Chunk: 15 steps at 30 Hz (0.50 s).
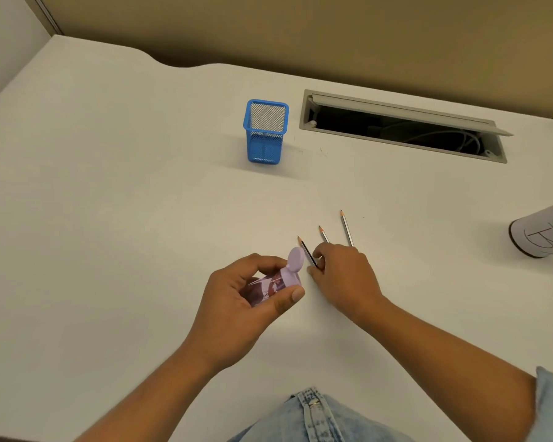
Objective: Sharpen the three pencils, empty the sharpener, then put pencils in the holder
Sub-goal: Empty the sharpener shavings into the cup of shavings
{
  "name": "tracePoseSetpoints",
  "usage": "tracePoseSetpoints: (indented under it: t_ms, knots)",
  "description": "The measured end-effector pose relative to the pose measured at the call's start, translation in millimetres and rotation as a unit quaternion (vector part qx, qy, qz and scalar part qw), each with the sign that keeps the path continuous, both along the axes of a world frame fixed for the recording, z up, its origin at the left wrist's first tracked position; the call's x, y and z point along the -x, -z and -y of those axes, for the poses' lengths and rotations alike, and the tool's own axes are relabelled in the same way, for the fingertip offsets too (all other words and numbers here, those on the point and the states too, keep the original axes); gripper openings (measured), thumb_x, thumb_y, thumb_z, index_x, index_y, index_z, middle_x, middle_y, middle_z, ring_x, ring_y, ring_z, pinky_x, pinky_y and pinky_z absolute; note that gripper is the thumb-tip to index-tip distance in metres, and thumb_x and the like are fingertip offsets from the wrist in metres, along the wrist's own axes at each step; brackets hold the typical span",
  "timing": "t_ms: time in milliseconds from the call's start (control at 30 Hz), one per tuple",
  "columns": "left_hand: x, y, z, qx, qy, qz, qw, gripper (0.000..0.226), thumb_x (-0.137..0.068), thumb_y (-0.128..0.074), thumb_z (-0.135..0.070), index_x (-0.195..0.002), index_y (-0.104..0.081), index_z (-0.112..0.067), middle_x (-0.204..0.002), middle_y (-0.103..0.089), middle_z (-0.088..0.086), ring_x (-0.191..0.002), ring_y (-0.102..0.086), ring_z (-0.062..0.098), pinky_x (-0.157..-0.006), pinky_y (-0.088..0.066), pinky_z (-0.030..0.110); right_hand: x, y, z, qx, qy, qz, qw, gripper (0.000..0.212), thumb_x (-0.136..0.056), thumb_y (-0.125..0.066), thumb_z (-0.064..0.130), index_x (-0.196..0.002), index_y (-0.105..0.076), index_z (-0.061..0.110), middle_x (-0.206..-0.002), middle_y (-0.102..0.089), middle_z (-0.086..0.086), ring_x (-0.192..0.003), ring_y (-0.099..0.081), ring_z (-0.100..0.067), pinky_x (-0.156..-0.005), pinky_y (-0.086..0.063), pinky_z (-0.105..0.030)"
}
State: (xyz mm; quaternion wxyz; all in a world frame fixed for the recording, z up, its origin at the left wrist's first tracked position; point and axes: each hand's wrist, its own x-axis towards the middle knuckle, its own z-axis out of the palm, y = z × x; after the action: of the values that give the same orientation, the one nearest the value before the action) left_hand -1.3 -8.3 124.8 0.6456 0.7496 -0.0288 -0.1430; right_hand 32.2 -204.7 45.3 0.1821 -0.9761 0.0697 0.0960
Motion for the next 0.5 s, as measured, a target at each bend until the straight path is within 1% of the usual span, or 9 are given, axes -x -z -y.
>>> tracePoseSetpoints:
  t_ms: [67, 133, 233, 300, 333, 367, 433, 467, 500]
  knots:
    - [-1.0, 0.6, -0.4, -0.006, 0.001, 0.001, 1.000, 0.027, -0.069, -0.076, -0.038, -0.091, -0.074, -0.022, -0.084, -0.075, -0.009, -0.068, -0.065, 0.007, -0.068, -0.055, 0.018, -0.8, -1.6, -0.7, 0.008, -0.009, -0.012, 1.000, 0.021, -0.087, -0.064, 0.036, -0.098, -0.064, 0.018, -0.090, -0.069, 0.000, -0.083, -0.065, -0.026, -0.071, -0.052, -0.033]
    - [-1.4, 1.0, -0.3, -0.010, 0.004, 0.000, 1.000, 0.028, -0.069, -0.077, -0.039, -0.091, -0.075, -0.022, -0.084, -0.075, -0.008, -0.068, -0.065, 0.008, -0.067, -0.055, 0.017, 0.7, -5.9, -1.1, 0.012, -0.017, -0.012, 1.000, 0.024, -0.088, -0.064, 0.037, -0.103, -0.064, 0.019, -0.094, -0.069, 0.000, -0.087, -0.065, -0.026, -0.075, -0.052, -0.034]
    - [-0.8, 0.8, 0.2, -0.010, 0.002, -0.006, 1.000, 0.027, -0.067, -0.076, -0.040, -0.089, -0.075, -0.024, -0.082, -0.074, -0.010, -0.068, -0.066, 0.008, -0.065, -0.054, 0.016, 1.6, -23.7, -0.3, -0.019, -0.005, 0.039, 0.999, 0.019, -0.090, -0.063, 0.026, -0.108, -0.066, 0.022, -0.098, -0.071, 0.005, -0.087, -0.065, -0.019, -0.078, -0.052, -0.032]
    - [-0.1, 0.7, 0.5, -0.017, 0.002, -0.007, 1.000, 0.026, -0.067, -0.076, -0.041, -0.088, -0.074, -0.026, -0.082, -0.073, -0.012, -0.071, -0.066, 0.009, -0.064, -0.054, 0.015, 2.0, -46.1, 0.1, -0.120, 0.031, 0.071, 0.990, 0.011, -0.090, -0.064, 0.021, -0.099, -0.070, 0.026, -0.089, -0.070, 0.013, -0.074, -0.061, -0.006, -0.071, -0.049, -0.020]
    - [0.5, 0.8, 0.5, -0.018, 0.003, -0.007, 1.000, 0.027, -0.067, -0.076, -0.041, -0.088, -0.074, -0.025, -0.082, -0.073, -0.012, -0.071, -0.066, 0.010, -0.064, -0.054, 0.015, 3.6, -59.8, -0.6, -0.182, 0.044, 0.079, 0.979, 0.010, -0.090, -0.065, 0.021, -0.095, -0.071, 0.027, -0.085, -0.070, 0.016, -0.072, -0.061, -0.004, -0.066, -0.047, -0.013]
    - [1.3, 0.6, 0.5, -0.020, 0.004, -0.007, 1.000, 0.027, -0.067, -0.076, -0.041, -0.089, -0.074, -0.024, -0.082, -0.073, -0.012, -0.072, -0.066, 0.012, -0.064, -0.054, 0.016, 6.4, -74.0, -1.7, -0.243, 0.049, 0.084, 0.965, 0.009, -0.091, -0.066, 0.022, -0.093, -0.071, 0.028, -0.083, -0.070, 0.017, -0.073, -0.062, -0.004, -0.063, -0.049, -0.013]
    - [2.4, 0.0, 0.9, -0.027, 0.006, -0.005, 1.000, 0.028, -0.068, -0.076, -0.042, -0.090, -0.074, -0.024, -0.083, -0.073, -0.010, -0.072, -0.066, 0.013, -0.063, -0.054, 0.017, 14.3, -100.9, -5.3, -0.346, 0.032, 0.080, 0.934, 0.010, -0.092, -0.065, 0.024, -0.095, -0.074, 0.029, -0.087, -0.073, 0.014, -0.080, -0.067, -0.008, -0.062, -0.057, -0.024]
    - [2.7, 0.0, 1.3, -0.031, 0.009, -0.002, 0.999, 0.029, -0.069, -0.076, -0.042, -0.091, -0.074, -0.023, -0.084, -0.073, -0.009, -0.073, -0.066, 0.012, -0.062, -0.053, 0.016, 18.7, -111.1, -7.5, -0.376, 0.014, 0.074, 0.924, 0.011, -0.092, -0.065, 0.025, -0.097, -0.074, 0.029, -0.090, -0.075, 0.013, -0.083, -0.069, -0.011, -0.064, -0.059, -0.028]
    - [3.7, -0.8, 1.7, -0.035, 0.013, 0.002, 0.999, 0.029, -0.069, -0.076, -0.042, -0.091, -0.074, -0.024, -0.084, -0.073, -0.009, -0.073, -0.066, 0.012, -0.060, -0.052, 0.015, 23.8, -118.8, -9.3, -0.390, -0.006, 0.067, 0.918, 0.012, -0.091, -0.066, 0.024, -0.098, -0.075, 0.028, -0.092, -0.075, 0.013, -0.086, -0.070, -0.012, -0.067, -0.059, -0.028]
